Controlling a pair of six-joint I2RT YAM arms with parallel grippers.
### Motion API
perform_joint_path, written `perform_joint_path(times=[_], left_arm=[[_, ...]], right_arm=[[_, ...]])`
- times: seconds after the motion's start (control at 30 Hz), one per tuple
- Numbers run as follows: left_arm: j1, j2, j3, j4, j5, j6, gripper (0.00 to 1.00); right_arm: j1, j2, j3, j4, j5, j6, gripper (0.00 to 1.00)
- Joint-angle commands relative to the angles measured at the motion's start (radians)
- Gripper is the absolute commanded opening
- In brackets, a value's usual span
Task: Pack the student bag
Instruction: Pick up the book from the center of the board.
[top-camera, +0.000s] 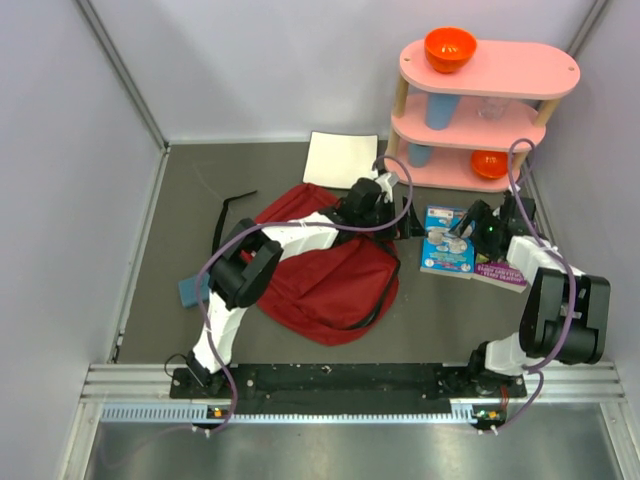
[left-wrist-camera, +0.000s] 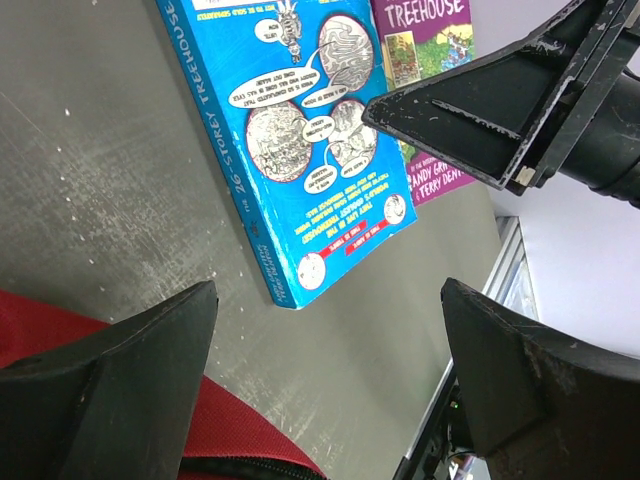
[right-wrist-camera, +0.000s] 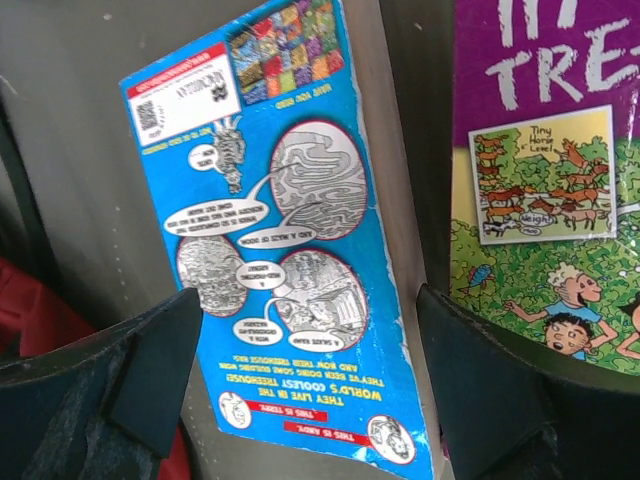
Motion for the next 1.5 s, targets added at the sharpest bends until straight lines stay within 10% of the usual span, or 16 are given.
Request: perform_joint_path(times=[0.0,0.8,1.1,1.37,1.47], left_arm=[[-0.005,0.042,0.006,0.056,0.024,-0.024,0.98],[-0.042,0.205,0.095,0.07,0.15,-0.118,0.89],[-0.046,0.21,0.087,0.084,0.163,-0.13,0.73],[-0.043,0.176,0.093,0.027,0.139,-0.095,0.7],[-0.04,0.152,0.092,0.006,0.125,-0.077,0.7]], right_arm=[[-0.006,0.017,0.029,0.016,0.051,-0.002,0.86],[-0.006,0.072,-0.151,0.244,-0.239,0.147,0.82],[-0.006,0.095,-0.22,0.342,-0.308,0.184,0.56],[-0.005,0.029,-0.224,0.337,-0.329,0.19,0.0],[-0.006,-0.023,-0.204,0.274,-0.282,0.172,0.0]])
